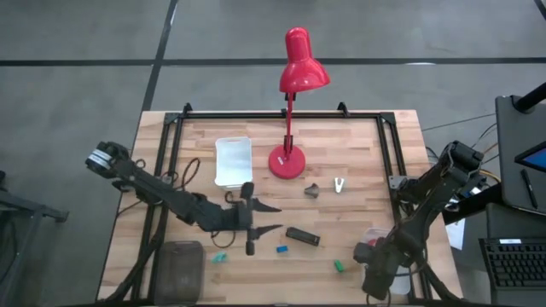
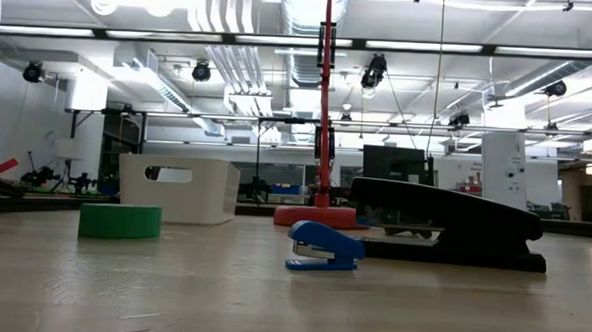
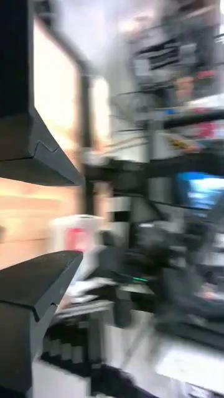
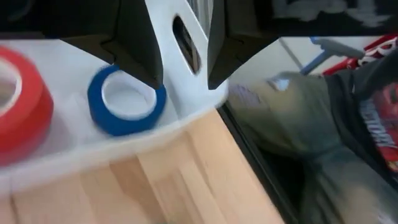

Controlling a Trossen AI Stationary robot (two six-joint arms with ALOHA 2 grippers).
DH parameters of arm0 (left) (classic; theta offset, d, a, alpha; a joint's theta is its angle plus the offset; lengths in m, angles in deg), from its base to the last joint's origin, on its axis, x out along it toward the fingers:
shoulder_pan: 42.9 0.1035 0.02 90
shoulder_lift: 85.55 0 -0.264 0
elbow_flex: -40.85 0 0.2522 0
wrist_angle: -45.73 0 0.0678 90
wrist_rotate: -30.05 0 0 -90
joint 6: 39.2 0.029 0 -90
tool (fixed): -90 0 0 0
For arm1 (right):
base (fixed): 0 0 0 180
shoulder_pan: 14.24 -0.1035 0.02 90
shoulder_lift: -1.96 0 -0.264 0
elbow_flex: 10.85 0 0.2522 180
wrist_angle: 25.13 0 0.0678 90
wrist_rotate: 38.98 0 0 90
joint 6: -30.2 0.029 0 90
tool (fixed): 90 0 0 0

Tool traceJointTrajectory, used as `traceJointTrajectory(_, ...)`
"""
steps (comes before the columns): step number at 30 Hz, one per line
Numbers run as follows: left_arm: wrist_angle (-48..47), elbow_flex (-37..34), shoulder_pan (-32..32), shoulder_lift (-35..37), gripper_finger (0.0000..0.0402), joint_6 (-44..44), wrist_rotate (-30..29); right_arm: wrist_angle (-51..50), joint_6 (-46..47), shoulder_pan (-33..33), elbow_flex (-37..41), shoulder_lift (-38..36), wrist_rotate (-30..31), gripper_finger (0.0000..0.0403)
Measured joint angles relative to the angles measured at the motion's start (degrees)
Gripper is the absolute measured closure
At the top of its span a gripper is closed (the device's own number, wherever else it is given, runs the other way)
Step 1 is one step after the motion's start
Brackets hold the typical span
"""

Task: Pick and place Stapler, Stapler remover, tape
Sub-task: Put the green tape into the bottom white bin

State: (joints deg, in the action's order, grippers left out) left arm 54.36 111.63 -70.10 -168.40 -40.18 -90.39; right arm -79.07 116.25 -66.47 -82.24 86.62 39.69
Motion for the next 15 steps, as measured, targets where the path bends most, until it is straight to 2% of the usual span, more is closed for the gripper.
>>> traceJointTrajectory(7,-24.63,-0.04,1.05,0.36,0.0220,-18.58,-5.05,0.14,-6.48,0.13,-0.20,-3.97,8.81,0.0304)
traceJointTrajectory(12,-38.62,-0.04,2.33,-1.13,0.0220,-31.59,-5.52,0.28,-7.06,0.13,-0.20,-6.86,13.67,0.0317)
traceJointTrajectory(15,-46.32,-0.04,3.12,-2.47,0.0220,-39.15,-3.77,0.28,-8.16,0.15,-0.18,-8.48,16.38,0.0322)
